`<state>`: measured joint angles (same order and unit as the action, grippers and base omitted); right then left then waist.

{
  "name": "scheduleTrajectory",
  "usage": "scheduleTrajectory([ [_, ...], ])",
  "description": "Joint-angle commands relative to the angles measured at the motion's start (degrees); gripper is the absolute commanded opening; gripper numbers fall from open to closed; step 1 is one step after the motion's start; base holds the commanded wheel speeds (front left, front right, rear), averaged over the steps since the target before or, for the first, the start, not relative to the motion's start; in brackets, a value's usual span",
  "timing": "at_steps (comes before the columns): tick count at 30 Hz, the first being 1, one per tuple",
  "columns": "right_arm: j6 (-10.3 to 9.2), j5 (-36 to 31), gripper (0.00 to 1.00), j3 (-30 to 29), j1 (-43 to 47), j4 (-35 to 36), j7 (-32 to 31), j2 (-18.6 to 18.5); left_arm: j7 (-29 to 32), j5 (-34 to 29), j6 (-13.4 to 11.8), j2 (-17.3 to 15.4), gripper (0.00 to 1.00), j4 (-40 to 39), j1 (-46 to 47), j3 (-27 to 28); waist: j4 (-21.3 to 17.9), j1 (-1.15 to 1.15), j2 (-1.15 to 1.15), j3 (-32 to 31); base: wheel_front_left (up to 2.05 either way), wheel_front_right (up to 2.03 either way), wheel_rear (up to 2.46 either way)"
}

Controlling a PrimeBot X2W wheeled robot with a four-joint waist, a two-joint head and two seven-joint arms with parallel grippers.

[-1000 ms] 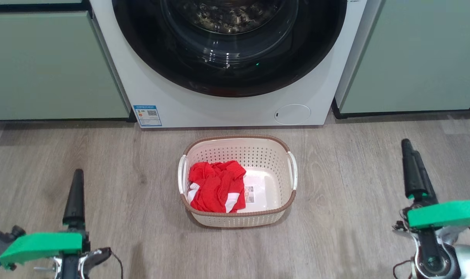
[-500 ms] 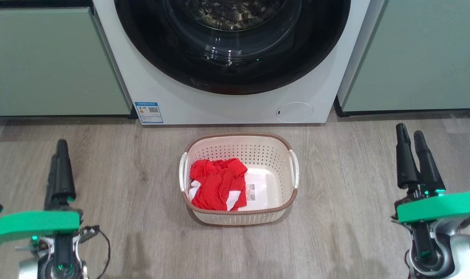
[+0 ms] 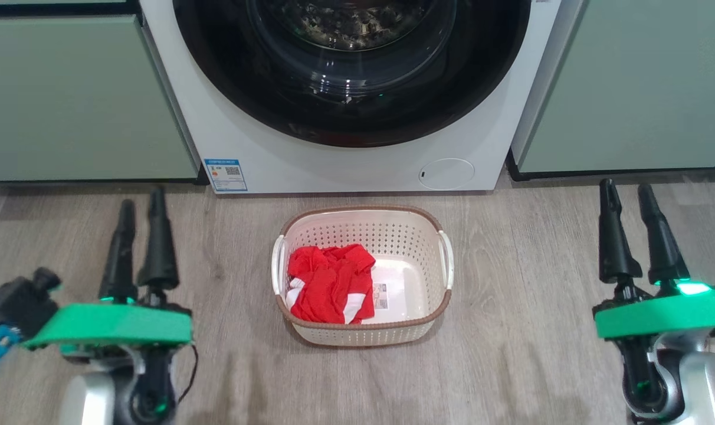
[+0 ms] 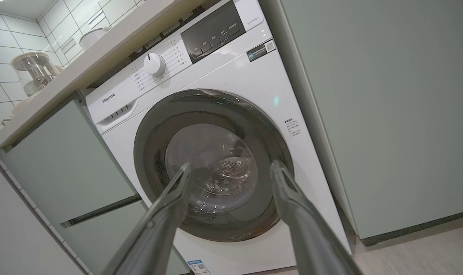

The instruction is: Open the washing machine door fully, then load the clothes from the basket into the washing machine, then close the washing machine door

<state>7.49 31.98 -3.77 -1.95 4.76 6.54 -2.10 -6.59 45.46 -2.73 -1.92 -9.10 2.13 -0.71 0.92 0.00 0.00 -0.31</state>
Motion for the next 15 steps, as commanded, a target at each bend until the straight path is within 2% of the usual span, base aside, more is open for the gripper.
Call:
scheduleTrajectory([
  [1, 0.0, -1.7, 1.0, 0.4, -2.5, 2.5, 0.7, -0.6, -0.6, -2.0, -0.2, -0.7, 1.0, -2.9, 1.7, 0.5, 0.0, 0.0, 0.0, -0.1, 0.0, 0.0, 0.0],
  [7, 0.0, -5.5, 1.0, 0.7, -1.0, 0.0, 1.8, -0.6, -1.6, -11.0, -0.4, -0.7, 1.0, -2.5, 1.0, -4.4, 0.1, 0.0, 0.0, -0.4, 0.0, 0.0, 0.0],
  [12, 0.0, -8.8, 1.0, 0.4, -0.5, -0.8, 2.6, -0.6, -2.5, -14.7, -1.6, -0.7, 1.0, -0.5, 0.0, -7.0, 0.1, 0.0, 0.0, -0.4, 0.0, 0.0, 0.0],
  [15, 0.0, -10.3, 1.0, 1.0, -0.2, -1.7, 3.1, -0.7, -3.0, -18.5, -1.5, -0.7, 1.0, 0.7, -0.1, -8.1, 0.1, 0.0, 0.0, -0.4, 0.0, 0.0, 0.0],
])
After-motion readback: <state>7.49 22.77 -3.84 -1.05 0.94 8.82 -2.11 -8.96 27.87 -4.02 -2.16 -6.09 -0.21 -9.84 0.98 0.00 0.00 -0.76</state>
